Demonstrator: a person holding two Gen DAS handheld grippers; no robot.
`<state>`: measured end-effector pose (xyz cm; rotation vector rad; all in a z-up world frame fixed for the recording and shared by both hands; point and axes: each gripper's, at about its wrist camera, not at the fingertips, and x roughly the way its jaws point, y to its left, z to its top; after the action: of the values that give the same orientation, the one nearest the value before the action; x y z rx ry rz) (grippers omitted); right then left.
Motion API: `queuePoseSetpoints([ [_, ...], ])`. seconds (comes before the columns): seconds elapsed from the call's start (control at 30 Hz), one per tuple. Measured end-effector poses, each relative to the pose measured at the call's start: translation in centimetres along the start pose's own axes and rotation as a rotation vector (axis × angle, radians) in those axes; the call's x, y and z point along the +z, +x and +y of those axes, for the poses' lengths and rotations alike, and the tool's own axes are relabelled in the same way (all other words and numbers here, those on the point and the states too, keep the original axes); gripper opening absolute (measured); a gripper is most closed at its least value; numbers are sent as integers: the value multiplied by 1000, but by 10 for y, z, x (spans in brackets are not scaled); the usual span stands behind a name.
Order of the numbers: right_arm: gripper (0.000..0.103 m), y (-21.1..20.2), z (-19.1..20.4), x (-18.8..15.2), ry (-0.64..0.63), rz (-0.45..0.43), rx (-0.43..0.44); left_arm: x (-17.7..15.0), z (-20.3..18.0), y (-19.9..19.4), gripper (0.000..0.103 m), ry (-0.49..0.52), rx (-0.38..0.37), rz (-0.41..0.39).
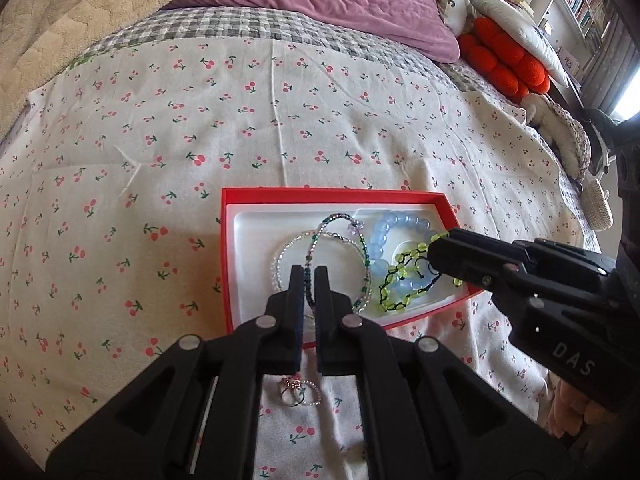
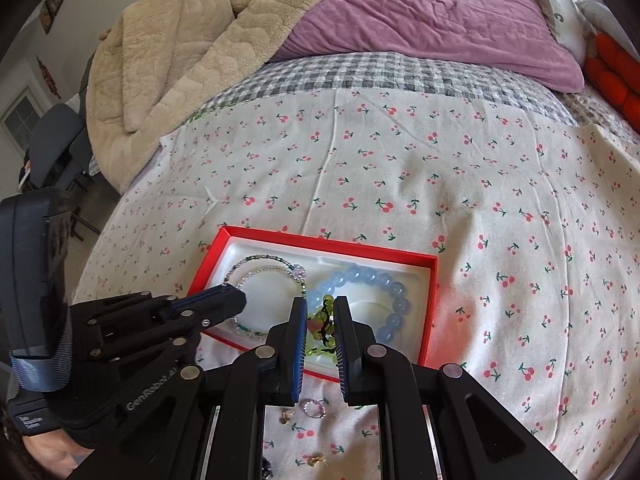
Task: Organize jewelry
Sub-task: 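Carry beaded bracelet with left tool while right tool carries green bracelet into box, then open both tools and move back toward the rings and hair clip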
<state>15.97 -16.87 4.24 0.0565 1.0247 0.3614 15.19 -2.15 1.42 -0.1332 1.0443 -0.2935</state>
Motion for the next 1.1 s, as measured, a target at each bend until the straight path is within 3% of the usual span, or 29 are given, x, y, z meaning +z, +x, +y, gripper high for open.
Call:
queuePoseSetpoints([
  [0.07,14,0,-5,0,5,-8,-14,1,0,-2,14,1,2,-9],
  [0.13,16,-1,-11,1,17,-19,-25,1,0,-3,40,-9,-1,-18],
  [0.2,16,-1,-16,2,30,-4,-28,1,1,-6,48,-21,-12,-28],
  [0.3,18,-8,-21,2,25,-8,-31,0,-2,-12,51,-1,-8,-37],
  [0.4,23,-17,-23,0,15,-18,-37,-3,-3,-21,63,11,5,-61],
  [0.43,29,-20,-23,-2,11,-21,-36,-5,-3,-24,67,11,7,-69],
  [0.47,46,-23,-23,-3,6,-24,-36,-7,-2,-27,70,12,11,-75],
  [0.53,66,-30,-21,-7,-4,-41,-30,-12,-1,-32,79,11,22,-82],
  [0.63,66,-38,-15,-15,-45,-49,-37,-21,2,-36,83,15,41,-80],
  [0.77,79,-42,-11,-34,-45,-52,-54,-38,9,-37,84,17,85,-61],
  [0.9,79,-38,-5,-57,-74,4,-51,-58,18,-34,85,20,116,-30],
  [1.1,79,-36,10,-92,-147,6,-71,-86,28,-29,85,44,145,10],
])
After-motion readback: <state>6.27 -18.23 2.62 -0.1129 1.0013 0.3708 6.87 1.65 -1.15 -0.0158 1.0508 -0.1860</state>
